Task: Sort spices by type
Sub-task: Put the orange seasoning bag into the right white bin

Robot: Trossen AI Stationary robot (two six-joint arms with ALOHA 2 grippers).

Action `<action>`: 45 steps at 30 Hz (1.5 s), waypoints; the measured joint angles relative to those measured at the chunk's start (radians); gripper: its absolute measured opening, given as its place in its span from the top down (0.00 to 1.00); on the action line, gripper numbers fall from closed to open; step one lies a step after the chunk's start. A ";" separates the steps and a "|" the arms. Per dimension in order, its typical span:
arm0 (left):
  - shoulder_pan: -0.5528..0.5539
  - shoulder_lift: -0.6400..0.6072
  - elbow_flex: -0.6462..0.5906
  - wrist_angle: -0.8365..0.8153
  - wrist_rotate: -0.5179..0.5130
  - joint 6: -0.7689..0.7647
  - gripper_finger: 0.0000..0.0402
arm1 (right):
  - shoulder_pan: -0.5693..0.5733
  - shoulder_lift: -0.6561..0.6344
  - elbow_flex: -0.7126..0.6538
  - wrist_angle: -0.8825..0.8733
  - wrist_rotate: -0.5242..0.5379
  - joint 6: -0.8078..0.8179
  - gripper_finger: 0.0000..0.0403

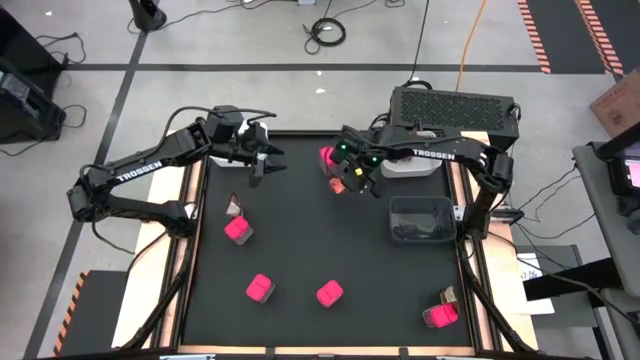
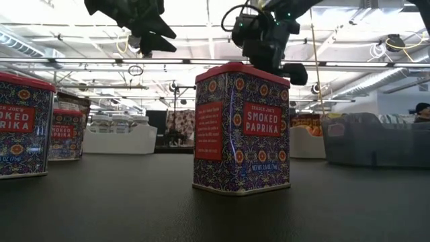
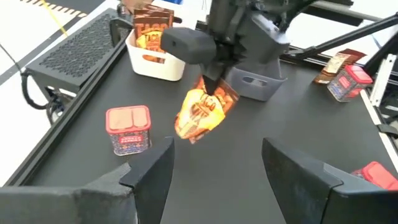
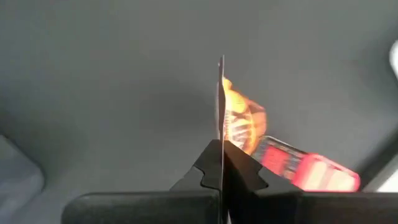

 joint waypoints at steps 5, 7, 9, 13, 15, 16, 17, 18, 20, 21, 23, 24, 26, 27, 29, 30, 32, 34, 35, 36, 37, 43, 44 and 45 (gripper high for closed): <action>0.000 0.000 0.000 0.000 -0.009 -0.004 0.39 | -0.024 0.000 -0.063 0.034 0.002 -0.010 1.00; -0.001 0.000 0.000 0.006 -0.011 -0.019 0.39 | -0.022 0.001 -0.081 0.040 0.003 -0.003 1.00; -0.001 0.000 0.000 0.021 -0.013 -0.027 0.39 | -0.017 0.001 -0.087 0.039 -0.001 0.025 1.00; -0.001 0.000 0.000 0.024 -0.013 -0.027 0.39 | -0.007 0.001 -0.089 0.040 0.004 0.070 1.00; -0.001 0.000 0.000 0.025 -0.013 -0.027 0.39 | -0.006 0.001 -0.089 0.040 0.006 0.081 1.00; -0.001 0.000 0.000 0.027 -0.013 -0.027 0.39 | -0.006 0.001 -0.089 0.040 0.006 0.092 1.00; -0.001 0.000 0.000 0.029 -0.013 -0.027 0.39 | -0.007 0.001 -0.089 0.038 0.006 0.104 1.00; -0.001 0.000 0.000 0.034 -0.013 -0.027 0.39 | -0.007 0.001 -0.089 0.035 0.006 0.114 1.00; -0.001 0.000 0.000 0.041 -0.013 -0.027 0.39 | -0.007 0.001 -0.089 0.031 0.006 0.126 0.99; -0.001 0.000 0.000 0.044 -0.013 -0.027 0.39 | -0.007 0.001 -0.089 0.030 0.006 0.126 0.98; -0.001 0.000 0.000 0.045 -0.013 -0.027 0.39 | -0.007 0.001 -0.089 0.030 0.006 0.119 0.96; -0.002 0.000 0.000 0.045 -0.013 -0.027 0.39 | -0.007 0.001 -0.089 0.031 0.006 0.116 0.95; -0.003 0.000 0.000 0.045 -0.012 -0.028 0.39 | -0.007 0.001 -0.089 0.031 0.006 0.117 0.92; -0.004 0.000 0.000 0.045 -0.012 -0.034 0.39 | -0.007 0.001 -0.089 0.030 0.009 0.123 0.90; -0.005 0.000 0.000 0.045 -0.012 -0.043 0.39 | -0.003 0.001 -0.089 0.030 0.032 0.144 0.86; -0.005 0.000 0.000 0.045 -0.011 -0.047 0.39 | -0.002 0.001 -0.089 0.030 0.044 0.152 0.84; -0.005 0.000 0.000 0.044 -0.011 -0.053 0.39 | 0.005 0.000 -0.089 0.029 0.081 0.155 0.79; -0.005 0.000 0.000 0.043 -0.009 -0.053 0.39 | 0.015 -0.010 -0.089 0.026 0.118 0.151 0.75; -0.005 0.000 0.000 0.040 -0.008 -0.053 0.39 | 0.020 -0.019 -0.087 0.024 0.129 0.150 0.73; -0.005 0.000 0.000 0.040 -0.008 -0.052 0.39 | 0.025 -0.032 -0.082 0.019 0.134 0.149 0.71; -0.005 0.000 0.000 0.040 -0.008 -0.052 0.39 | 0.029 -0.045 -0.075 0.016 0.136 0.150 0.69; -0.005 0.000 0.000 0.040 -0.007 -0.052 0.39 | 0.057 -0.147 -0.025 -0.018 0.170 0.251 0.63; -0.005 0.000 -0.001 0.040 -0.007 -0.052 0.39 | 0.061 -0.163 -0.021 -0.020 0.183 0.304 0.63; -0.005 0.000 0.000 0.040 -0.007 -0.051 0.39 | 0.064 -0.179 -0.019 -0.017 0.190 0.372 0.63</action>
